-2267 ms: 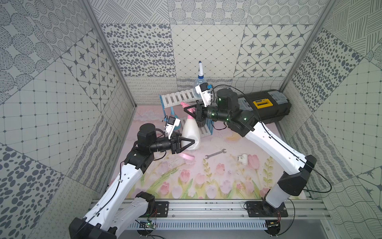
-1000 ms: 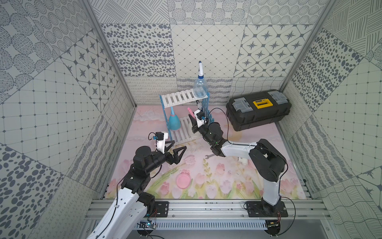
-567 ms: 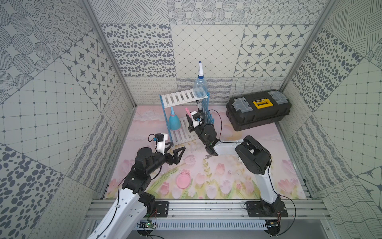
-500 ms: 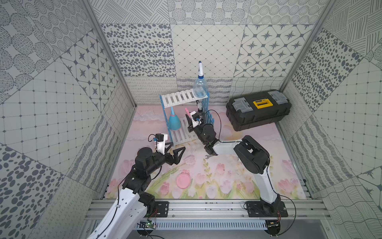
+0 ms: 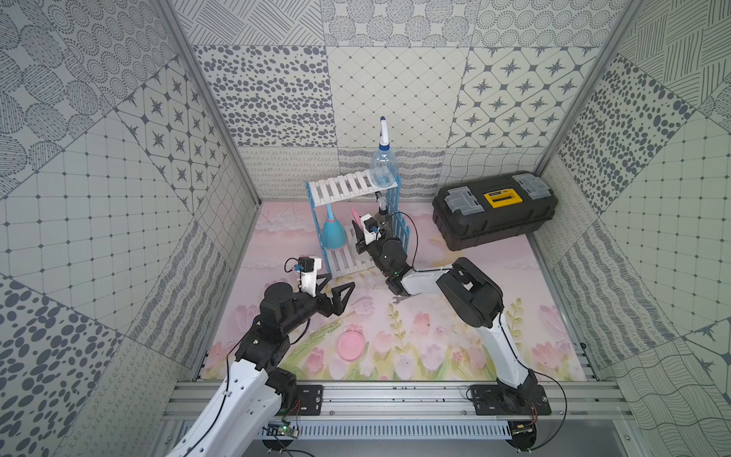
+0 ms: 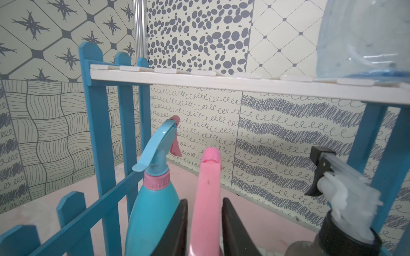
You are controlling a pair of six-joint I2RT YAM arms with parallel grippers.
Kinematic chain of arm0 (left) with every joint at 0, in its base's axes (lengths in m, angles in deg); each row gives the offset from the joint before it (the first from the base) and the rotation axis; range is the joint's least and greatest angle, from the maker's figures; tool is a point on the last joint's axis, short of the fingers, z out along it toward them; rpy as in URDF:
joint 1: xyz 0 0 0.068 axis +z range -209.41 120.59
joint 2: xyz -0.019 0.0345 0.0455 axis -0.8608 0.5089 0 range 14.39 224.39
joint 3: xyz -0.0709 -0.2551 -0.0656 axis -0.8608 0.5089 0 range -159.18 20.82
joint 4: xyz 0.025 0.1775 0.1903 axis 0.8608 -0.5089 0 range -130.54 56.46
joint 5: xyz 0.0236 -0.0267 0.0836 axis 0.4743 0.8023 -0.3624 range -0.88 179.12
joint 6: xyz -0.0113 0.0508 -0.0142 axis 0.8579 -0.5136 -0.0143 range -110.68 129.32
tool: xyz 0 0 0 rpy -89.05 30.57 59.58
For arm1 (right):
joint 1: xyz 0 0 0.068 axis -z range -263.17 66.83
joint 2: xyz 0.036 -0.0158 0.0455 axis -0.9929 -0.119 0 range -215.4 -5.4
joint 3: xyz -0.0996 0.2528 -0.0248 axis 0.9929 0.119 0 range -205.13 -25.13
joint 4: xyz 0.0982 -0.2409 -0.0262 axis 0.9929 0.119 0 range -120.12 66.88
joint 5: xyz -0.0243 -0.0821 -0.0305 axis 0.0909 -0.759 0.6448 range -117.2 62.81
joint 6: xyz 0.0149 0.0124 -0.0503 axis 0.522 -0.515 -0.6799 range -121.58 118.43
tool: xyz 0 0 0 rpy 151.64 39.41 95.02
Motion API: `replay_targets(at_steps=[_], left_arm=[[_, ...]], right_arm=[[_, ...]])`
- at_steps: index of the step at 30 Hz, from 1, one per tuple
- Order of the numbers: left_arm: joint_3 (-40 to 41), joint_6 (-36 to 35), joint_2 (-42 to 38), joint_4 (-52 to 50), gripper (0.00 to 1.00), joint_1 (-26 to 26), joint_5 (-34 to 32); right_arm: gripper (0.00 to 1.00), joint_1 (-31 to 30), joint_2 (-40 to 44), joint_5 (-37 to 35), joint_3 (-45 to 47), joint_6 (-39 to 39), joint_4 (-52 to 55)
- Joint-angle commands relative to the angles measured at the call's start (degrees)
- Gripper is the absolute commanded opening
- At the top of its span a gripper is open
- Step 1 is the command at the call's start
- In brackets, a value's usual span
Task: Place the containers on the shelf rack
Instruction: Place the container at the center of the board, then reset both arms
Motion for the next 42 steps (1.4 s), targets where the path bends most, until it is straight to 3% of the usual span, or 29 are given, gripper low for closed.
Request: replay_targets(at_steps=[1, 5, 6, 12, 18, 21, 24, 28, 32, 34, 36, 38, 41, 42], left_arm=[[0.16, -0.91, 0.07, 1.82, 0.98, 0.22, -0.23], [-0.8, -1.83, -0.31, 0.66, 0.99, 0.29, -0.78], [-1.24, -2.25, -0.62, 0.09, 0.99, 0.33, -1.43], [-1.56, -3.64, -4.25, -1.88, 0.99, 0.39, -10.04], [1.57, -4.27, -6.49, 2.01, 0.99, 0.63, -27.16], [3.9, -4.99, -2.93, 6.71, 0.99, 1.63, -36.6], [5.98, -8.44, 3.44, 13.52, 0.99, 4.94, -39.03], [8.46, -13.22, 15.76, 26.22, 0.99, 9.07, -38.7], [12.9, -19.31, 35.02, 50.61, 0.99, 9.19, -37.78], [11.78, -20.96, 41.36, 51.02, 0.99, 8.89, -34.58], [8.68, -20.09, 42.1, 46.02, 0.99, 8.56, -29.38], [9.93, -20.53, 47.26, 54.92, 0.99, 9.37, -22.14], [10.67, -21.68, 58.88, 69.94, 0.99, 9.54, -22.78], [9.89, -18.91, 56.05, 64.86, 0.99, 9.87, -23.96]], right_arm=[[0.59, 0.07, -0.25, -1.1, -0.19, 0.41, -3.03], [0.93, 0.14, 2.8, -1.37, 2.2, 0.32, -3.34], [0.96, 0.14, 4.35, -1.39, 3.43, 0.29, -3.73], [0.97, -0.04, 18.88, 1.35, 15.57, 1.51, -4.08], [0.97, 0.02, 40.54, -1.0, 33.06, 5.61, 1.87], [0.97, 1.68, 53.01, -3.03, 40.42, 9.3, 11.58], [0.97, 7.71, 64.61, -1.83, 45.5, 15.48, 24.99], [0.97, 23.49, 74.81, 5.72, 47.83, 23.06, 47.57], [0.97, 41.32, 75.96, 15.35, 51.83, 25.01, 54.77], [0.97, 46.77, 73.89, 17.1, 53.36, 23.61, 53.42], [0.97, 49.34, 70.85, 16.59, 54.43, 20.61, 50.78], [0.97, 50.05, 67.11, 16.2, 56.45, 17.15, 44.54], [0.97, 50.02, 59.86, 17.13, 61.07, 13.82, 30.33], [0.97, 50.06, 56.94, 17.69, 62.57, 12.98, 22.79]])
